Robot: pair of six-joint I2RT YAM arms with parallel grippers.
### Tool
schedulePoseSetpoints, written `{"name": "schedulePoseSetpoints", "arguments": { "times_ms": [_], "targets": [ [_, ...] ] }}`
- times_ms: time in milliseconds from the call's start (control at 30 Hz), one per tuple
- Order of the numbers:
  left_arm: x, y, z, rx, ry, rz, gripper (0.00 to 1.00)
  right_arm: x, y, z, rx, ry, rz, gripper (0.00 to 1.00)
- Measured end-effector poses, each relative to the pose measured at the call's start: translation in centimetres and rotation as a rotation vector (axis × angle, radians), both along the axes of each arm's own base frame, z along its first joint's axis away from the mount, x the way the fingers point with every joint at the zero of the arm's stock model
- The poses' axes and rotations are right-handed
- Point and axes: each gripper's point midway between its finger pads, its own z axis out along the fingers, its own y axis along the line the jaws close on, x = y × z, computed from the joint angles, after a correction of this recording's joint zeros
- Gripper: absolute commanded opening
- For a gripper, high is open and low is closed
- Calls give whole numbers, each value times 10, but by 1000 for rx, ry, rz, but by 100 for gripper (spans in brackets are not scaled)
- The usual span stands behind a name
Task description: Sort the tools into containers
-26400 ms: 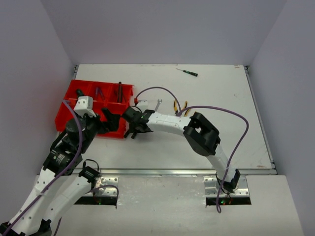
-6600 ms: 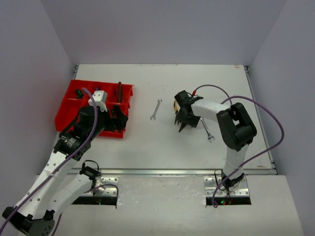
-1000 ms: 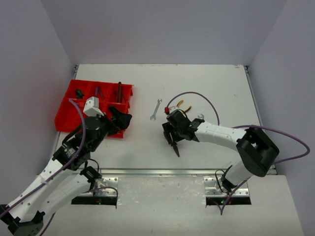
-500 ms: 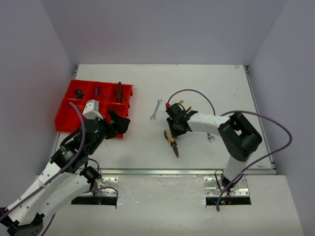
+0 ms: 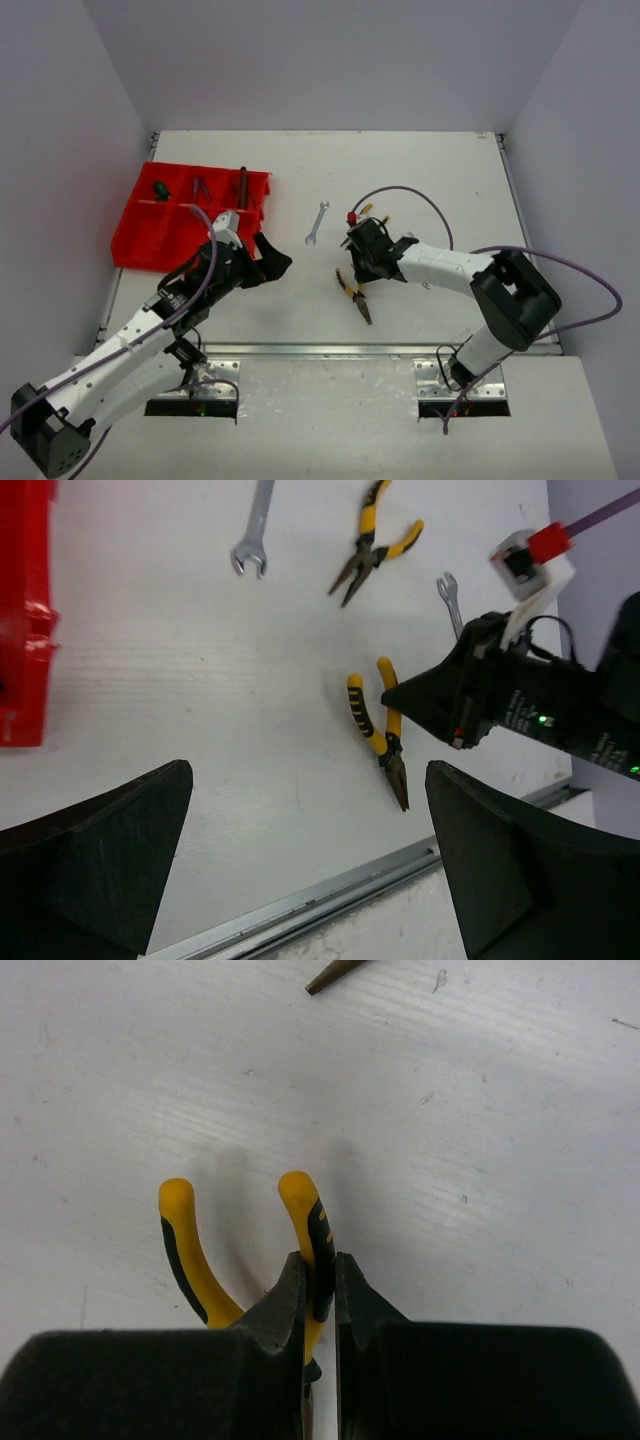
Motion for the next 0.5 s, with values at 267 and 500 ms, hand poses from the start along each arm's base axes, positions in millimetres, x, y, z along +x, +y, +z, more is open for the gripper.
{"name": "schedulePoseSetpoints", "arguments": {
  "times_ms": [267, 500],
  "targets": [
    [-15, -56, -88, -160, 208, -172, 100, 2, 11, 67, 225, -204, 8, 0],
    [-10, -108, -46, -327, 77, -328, 94, -3, 21, 96, 345, -247, 17, 0]
  ]
}}
